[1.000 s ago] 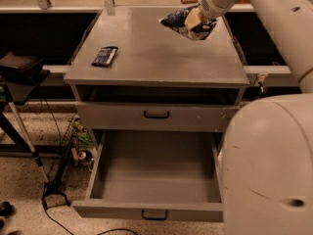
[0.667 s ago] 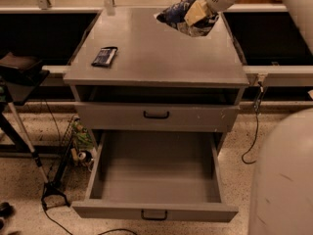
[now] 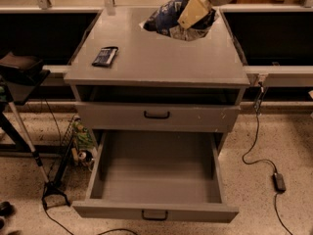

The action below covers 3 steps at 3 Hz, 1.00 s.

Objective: Place blue chip bag into middle drawer

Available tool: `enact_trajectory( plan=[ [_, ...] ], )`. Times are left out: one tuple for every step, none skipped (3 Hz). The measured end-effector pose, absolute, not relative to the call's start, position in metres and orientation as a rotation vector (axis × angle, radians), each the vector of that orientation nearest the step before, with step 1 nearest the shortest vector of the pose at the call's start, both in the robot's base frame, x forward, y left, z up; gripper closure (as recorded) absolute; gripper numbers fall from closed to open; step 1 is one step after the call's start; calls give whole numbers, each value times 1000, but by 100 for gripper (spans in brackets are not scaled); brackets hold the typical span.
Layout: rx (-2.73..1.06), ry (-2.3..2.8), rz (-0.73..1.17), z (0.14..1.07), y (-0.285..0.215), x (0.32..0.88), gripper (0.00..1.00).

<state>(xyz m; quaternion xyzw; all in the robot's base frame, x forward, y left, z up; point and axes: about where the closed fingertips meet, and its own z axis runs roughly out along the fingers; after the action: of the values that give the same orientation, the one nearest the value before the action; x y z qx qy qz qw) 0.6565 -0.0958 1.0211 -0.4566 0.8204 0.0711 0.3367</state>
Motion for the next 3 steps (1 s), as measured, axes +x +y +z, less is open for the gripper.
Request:
enact_trajectory(
  plan=[
    [-1377, 2137, 195, 1015, -76, 614, 100],
    [-1457, 2201, 228, 978, -65, 592, 100],
    [-1483, 2324, 306, 913, -61, 575, 100]
  ],
)
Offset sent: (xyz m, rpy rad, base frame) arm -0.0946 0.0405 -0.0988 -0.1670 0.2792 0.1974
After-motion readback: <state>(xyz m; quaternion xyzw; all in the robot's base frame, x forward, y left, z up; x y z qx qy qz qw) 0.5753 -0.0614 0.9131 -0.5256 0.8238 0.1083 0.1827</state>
